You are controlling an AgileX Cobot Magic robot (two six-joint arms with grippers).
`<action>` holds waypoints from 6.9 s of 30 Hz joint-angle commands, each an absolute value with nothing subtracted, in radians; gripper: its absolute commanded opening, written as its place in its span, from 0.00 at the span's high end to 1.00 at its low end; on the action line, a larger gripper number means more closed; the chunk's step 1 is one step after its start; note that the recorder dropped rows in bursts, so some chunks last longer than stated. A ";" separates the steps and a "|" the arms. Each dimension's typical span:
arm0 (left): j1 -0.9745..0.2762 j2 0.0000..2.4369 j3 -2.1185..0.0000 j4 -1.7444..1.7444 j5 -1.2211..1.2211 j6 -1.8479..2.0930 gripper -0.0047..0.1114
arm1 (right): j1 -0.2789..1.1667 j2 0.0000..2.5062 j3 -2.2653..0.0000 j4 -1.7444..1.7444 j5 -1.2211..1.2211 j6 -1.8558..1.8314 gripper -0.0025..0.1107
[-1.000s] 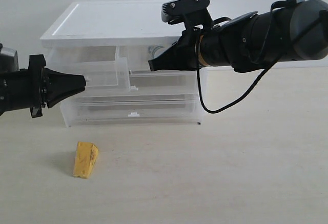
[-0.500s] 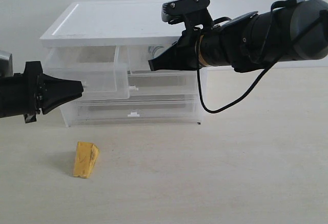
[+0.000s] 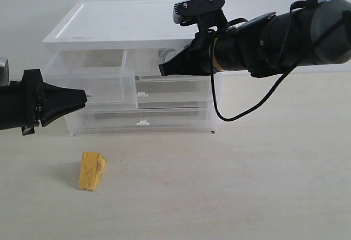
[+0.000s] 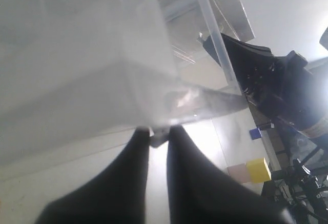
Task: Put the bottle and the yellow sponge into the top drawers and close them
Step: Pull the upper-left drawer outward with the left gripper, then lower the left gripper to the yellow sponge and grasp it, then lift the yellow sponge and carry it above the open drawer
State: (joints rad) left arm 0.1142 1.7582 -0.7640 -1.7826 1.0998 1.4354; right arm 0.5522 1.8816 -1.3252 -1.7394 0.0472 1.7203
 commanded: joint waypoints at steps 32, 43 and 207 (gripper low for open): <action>0.095 1.719 -0.732 -1.653 1.221 1.514 0.47 | 0.548 1.899 -1.350 -1.744 0.045 1.718 0.98; 0.095 1.699 -0.675 -1.611 1.132 1.521 0.47 | 0.548 1.899 -1.350 -1.744 0.040 1.718 0.98; -0.242 1.548 -0.999 -1.437 0.183 1.360 0.93 | 0.548 1.899 -1.350 -1.744 -0.019 1.709 0.98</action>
